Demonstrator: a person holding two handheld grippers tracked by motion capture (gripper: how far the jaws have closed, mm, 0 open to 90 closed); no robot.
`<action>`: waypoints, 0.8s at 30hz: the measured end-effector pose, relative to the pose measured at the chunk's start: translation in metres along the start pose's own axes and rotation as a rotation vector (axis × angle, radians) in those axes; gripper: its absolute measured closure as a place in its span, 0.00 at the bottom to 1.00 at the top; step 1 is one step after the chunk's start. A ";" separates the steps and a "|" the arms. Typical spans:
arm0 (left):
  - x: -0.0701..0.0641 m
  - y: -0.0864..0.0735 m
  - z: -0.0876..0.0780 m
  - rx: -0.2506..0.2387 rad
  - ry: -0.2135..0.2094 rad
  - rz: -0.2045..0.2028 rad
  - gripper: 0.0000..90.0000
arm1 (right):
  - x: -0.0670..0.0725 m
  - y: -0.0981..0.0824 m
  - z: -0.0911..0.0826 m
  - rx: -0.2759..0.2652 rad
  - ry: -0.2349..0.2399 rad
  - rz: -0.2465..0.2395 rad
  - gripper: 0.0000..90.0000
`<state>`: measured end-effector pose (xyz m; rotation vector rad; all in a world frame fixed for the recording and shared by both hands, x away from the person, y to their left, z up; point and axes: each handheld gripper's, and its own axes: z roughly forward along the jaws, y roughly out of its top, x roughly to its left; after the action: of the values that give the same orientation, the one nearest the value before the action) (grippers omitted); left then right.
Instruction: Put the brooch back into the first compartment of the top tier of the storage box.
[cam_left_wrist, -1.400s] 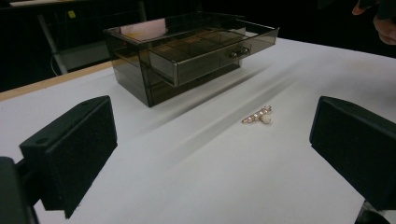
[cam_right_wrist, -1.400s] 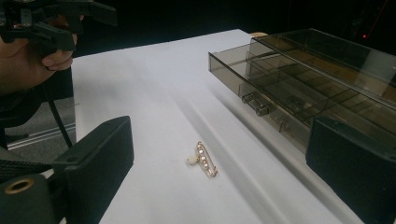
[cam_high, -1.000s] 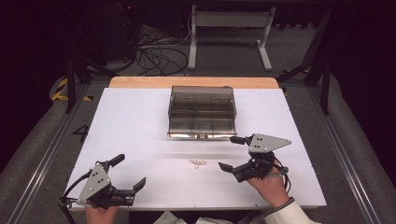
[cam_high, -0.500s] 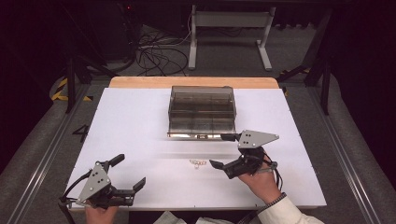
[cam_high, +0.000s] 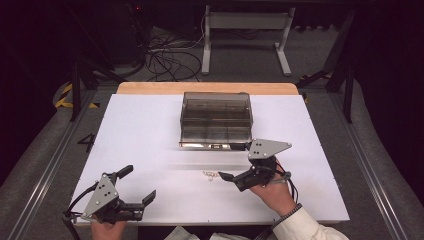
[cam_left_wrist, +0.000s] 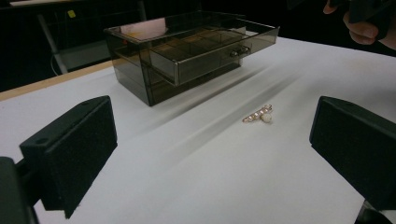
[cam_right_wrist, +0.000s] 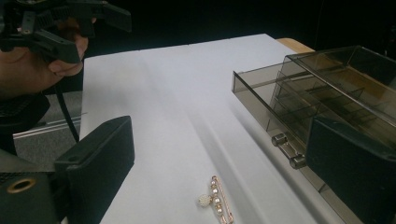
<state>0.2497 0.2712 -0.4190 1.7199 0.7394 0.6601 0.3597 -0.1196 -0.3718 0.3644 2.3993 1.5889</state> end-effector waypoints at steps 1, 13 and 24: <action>0.000 0.000 0.000 0.000 0.000 0.000 0.02 | 0.000 0.000 0.001 0.007 -0.002 0.003 0.10; 0.000 0.000 0.000 0.004 0.001 0.000 0.02 | -0.002 0.000 0.007 0.048 0.036 0.063 0.16; 0.000 0.000 0.001 0.004 -0.001 -0.002 0.02 | -0.004 -0.006 0.031 0.196 0.026 0.047 0.29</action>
<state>0.2500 0.2708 -0.4194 1.7225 0.7420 0.6563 0.3736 -0.0962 -0.3890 0.4424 2.5928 1.3873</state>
